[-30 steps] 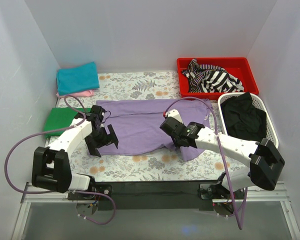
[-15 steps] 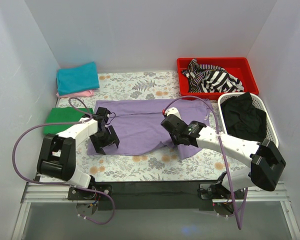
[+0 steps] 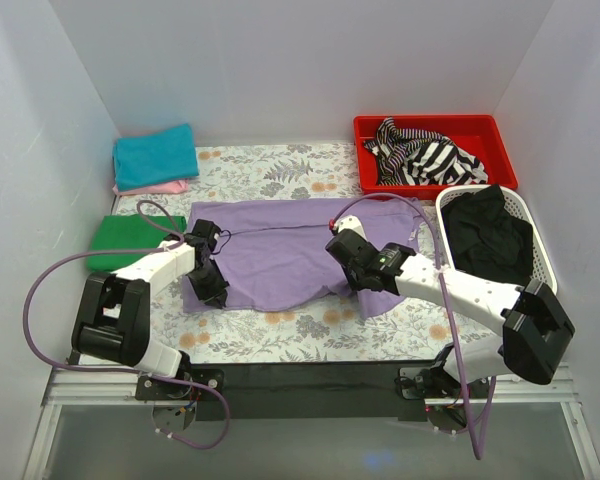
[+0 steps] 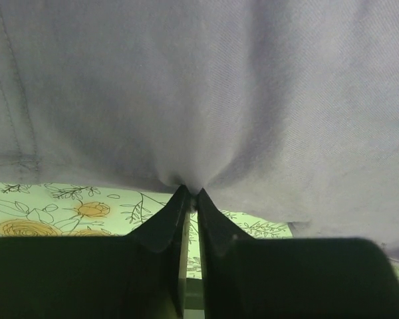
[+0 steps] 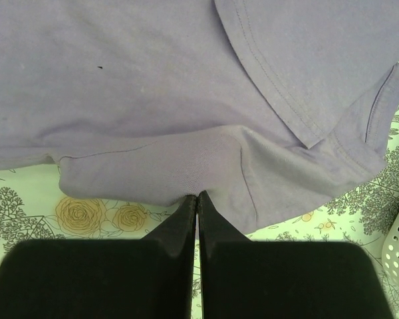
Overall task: Fold and stack the t-shirts
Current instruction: Fold the tshirt
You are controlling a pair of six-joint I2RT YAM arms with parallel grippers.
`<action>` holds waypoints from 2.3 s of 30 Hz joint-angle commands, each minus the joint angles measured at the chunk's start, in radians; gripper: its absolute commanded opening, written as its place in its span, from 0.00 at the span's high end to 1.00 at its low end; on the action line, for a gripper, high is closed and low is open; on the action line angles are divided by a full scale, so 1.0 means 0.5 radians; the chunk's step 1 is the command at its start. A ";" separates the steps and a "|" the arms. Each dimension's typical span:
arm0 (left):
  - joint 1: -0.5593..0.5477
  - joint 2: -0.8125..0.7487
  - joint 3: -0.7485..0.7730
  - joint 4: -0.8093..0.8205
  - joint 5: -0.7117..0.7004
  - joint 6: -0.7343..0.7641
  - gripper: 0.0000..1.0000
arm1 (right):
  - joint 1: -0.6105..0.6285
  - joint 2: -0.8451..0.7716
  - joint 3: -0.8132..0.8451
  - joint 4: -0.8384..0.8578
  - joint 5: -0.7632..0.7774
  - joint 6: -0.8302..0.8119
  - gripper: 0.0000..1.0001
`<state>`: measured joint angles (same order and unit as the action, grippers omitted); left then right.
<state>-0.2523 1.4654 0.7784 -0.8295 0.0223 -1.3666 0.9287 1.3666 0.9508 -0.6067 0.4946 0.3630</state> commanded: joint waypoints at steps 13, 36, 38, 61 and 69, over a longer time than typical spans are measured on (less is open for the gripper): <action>-0.014 -0.047 0.338 -0.221 0.167 0.122 1.00 | -0.059 -0.144 0.016 -0.035 0.014 -0.082 0.99; 0.081 0.336 0.784 -0.283 -0.014 0.417 1.00 | -0.455 0.175 0.261 -0.081 0.057 -0.370 0.99; 0.094 0.391 0.845 -0.280 -0.008 0.475 1.00 | -0.480 0.236 0.313 -0.066 0.039 -0.404 0.99; 0.229 1.066 1.529 -0.221 -0.146 0.736 0.93 | -0.741 0.847 0.657 0.078 -0.032 -0.603 0.99; 0.229 1.229 1.849 -0.350 -0.229 0.819 0.72 | -0.793 0.902 0.685 0.103 -0.054 -0.609 0.48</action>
<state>-0.1493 2.0827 1.6646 -0.9691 -0.0360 -0.9836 0.5480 1.8011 1.2659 -0.5690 0.4461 0.0711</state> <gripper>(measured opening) 0.221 0.447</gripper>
